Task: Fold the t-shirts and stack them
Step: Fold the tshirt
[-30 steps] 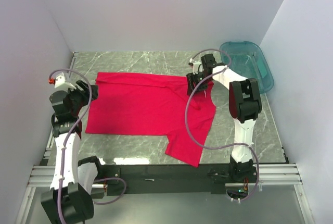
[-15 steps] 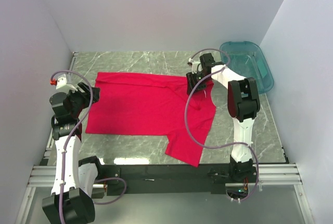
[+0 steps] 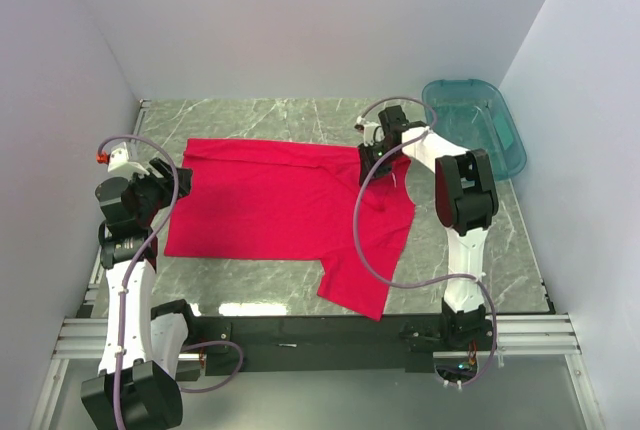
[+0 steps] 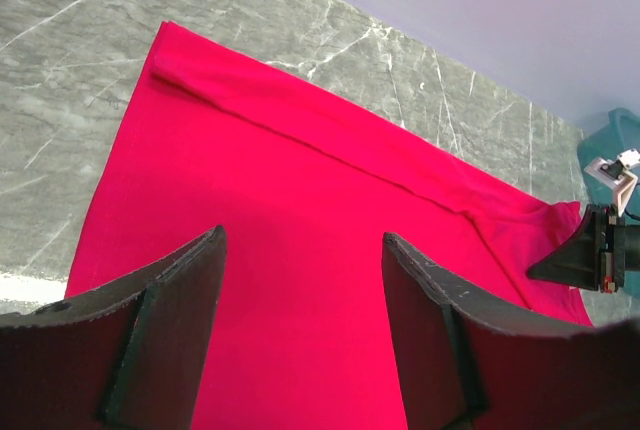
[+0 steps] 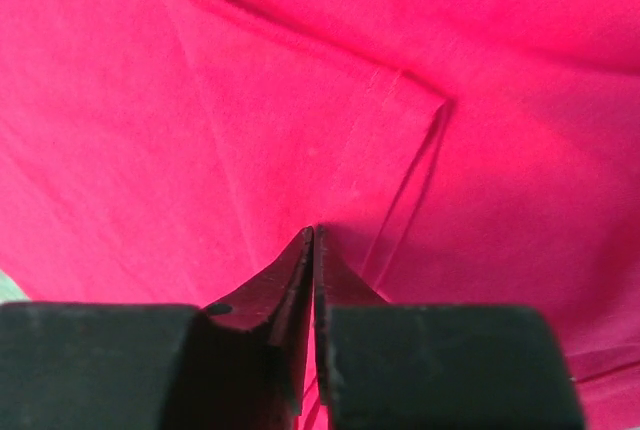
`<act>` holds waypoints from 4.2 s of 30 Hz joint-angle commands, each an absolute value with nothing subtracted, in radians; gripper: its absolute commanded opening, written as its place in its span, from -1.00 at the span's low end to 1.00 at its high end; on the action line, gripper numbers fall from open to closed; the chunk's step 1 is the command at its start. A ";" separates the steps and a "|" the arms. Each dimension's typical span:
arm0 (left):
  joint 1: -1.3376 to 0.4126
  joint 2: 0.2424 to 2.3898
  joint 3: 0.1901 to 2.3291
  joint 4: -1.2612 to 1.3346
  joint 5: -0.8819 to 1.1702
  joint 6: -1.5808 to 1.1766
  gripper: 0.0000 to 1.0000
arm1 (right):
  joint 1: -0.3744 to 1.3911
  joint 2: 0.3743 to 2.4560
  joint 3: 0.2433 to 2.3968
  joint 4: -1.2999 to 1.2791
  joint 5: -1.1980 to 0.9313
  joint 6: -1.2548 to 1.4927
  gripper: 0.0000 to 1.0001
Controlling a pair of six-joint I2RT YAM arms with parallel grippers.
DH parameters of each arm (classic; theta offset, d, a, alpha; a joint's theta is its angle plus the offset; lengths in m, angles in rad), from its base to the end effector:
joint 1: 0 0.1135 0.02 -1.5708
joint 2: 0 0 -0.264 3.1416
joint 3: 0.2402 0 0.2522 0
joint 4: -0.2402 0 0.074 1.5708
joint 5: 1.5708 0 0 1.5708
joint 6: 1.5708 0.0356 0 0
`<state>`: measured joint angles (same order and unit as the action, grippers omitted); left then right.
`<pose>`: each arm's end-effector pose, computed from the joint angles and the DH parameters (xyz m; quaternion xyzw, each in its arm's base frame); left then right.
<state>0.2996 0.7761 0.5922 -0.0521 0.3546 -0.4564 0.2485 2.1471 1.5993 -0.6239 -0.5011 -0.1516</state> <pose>0.1831 0.0436 0.2875 -0.1839 0.7588 -0.1858 0.5965 0.4272 0.1260 0.1615 -0.2369 0.9209 0.2520 0.1800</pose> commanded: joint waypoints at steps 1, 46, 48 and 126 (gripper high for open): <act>0.301 0.770 0.586 -0.041 0.376 -0.437 0.37 | 0.285 2.062 1.569 -0.607 -0.523 -0.173 -0.88; 0.301 0.769 0.586 -0.041 0.377 -0.437 0.38 | 0.267 2.172 1.658 -0.614 -0.367 -0.098 -0.33; 0.299 0.767 0.586 -0.041 0.376 -0.437 0.38 | 0.265 2.172 1.660 -0.612 -0.368 -0.098 -0.38; 0.301 0.770 0.584 -0.044 0.374 -0.436 0.38 | 0.230 2.215 1.695 -0.643 -0.425 -0.058 -0.22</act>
<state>0.2996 0.7769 0.5922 -0.0719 0.3618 -0.4530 0.2207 2.2169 1.7100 -0.6239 -0.4294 -0.0528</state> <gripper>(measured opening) 0.687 0.399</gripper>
